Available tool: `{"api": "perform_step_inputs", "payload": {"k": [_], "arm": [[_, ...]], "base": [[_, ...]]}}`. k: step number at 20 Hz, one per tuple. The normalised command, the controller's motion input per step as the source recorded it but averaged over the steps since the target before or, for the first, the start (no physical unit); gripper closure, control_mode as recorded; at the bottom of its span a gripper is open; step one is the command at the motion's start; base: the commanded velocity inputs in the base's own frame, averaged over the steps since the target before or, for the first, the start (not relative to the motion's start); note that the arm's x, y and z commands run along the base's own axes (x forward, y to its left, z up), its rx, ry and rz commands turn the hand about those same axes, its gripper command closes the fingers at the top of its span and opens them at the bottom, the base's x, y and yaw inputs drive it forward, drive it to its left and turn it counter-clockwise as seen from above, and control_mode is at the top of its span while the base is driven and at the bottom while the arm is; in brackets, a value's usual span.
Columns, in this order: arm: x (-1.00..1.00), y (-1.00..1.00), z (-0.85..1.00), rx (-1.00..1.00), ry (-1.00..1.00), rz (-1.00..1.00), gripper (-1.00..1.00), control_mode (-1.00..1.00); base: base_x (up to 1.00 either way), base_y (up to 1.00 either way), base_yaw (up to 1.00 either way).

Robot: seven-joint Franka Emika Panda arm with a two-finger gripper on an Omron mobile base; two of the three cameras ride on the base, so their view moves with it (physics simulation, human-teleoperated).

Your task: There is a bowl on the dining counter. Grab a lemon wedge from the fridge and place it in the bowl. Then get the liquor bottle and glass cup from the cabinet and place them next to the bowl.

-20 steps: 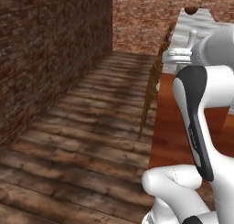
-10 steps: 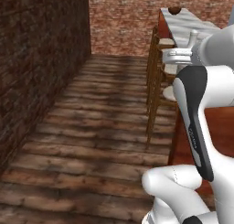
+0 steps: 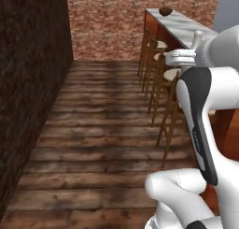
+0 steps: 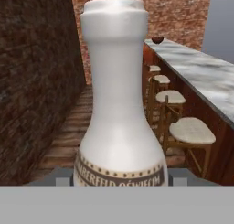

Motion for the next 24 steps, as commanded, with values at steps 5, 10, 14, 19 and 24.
{"api": "perform_step_inputs", "payload": {"k": [5,10,14,19,24], "arm": [[0.00,0.00,0.00,0.00,0.00,0.00,1.00,1.00],[0.00,0.00,0.00,0.00,0.00,0.00,1.00,1.00],[0.00,0.00,0.00,0.00,0.00,0.00,1.00,1.00],[0.00,0.00,0.00,0.00,0.00,0.00,1.00,1.00],[0.00,0.00,0.00,0.00,0.00,0.00,1.00,1.00]], "base": [[0.96,0.63,-0.33],[0.96,0.56,-0.33],[0.97,0.54,-0.33],[0.98,0.54,-0.34],[0.99,0.57,-0.34]]}}
